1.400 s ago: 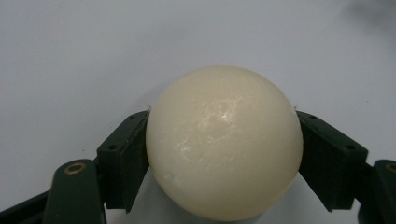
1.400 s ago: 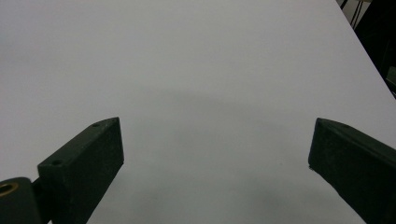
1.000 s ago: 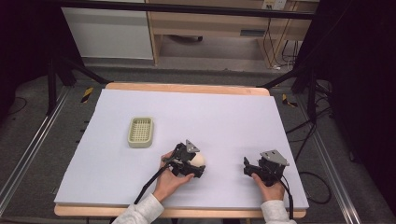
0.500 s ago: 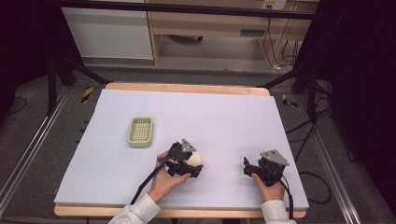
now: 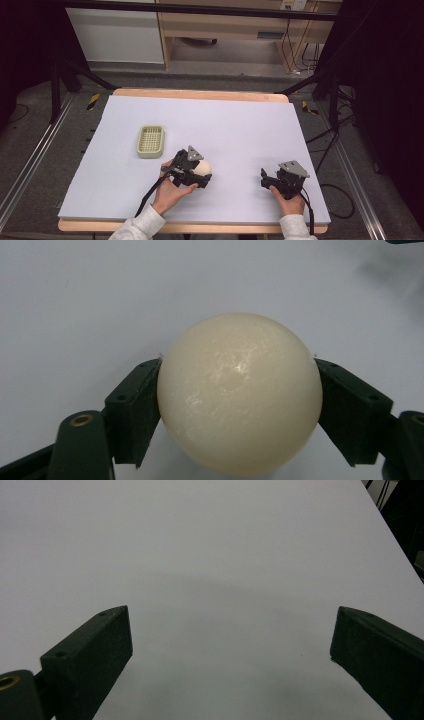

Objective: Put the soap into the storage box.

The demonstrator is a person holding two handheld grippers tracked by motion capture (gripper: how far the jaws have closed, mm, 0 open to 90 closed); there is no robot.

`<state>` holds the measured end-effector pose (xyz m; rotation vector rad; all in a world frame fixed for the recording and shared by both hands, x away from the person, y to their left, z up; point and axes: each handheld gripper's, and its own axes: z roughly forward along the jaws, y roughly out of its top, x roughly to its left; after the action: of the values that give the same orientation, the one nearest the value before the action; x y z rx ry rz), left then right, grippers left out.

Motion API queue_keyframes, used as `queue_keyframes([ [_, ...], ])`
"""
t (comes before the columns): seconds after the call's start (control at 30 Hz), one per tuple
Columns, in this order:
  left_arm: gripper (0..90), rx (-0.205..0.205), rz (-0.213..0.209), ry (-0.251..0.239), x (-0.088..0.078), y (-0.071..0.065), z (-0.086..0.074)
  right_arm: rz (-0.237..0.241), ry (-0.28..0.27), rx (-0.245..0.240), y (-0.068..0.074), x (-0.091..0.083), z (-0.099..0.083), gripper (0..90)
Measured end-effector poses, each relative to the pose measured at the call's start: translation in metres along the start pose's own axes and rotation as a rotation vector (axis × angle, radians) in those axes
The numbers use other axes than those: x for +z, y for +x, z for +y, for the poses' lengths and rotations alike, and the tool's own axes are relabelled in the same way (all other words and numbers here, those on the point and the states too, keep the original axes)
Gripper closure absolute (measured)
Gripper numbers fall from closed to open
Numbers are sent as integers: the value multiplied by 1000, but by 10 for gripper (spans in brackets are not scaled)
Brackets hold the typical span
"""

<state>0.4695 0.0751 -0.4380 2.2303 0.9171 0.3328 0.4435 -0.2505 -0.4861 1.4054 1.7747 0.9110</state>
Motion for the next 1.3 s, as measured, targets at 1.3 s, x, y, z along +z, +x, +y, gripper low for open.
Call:
queue_keyframes([
  [1.3,244,-94,105,-32,-44,65,-15,8,5,4,0,0,0,38],
])
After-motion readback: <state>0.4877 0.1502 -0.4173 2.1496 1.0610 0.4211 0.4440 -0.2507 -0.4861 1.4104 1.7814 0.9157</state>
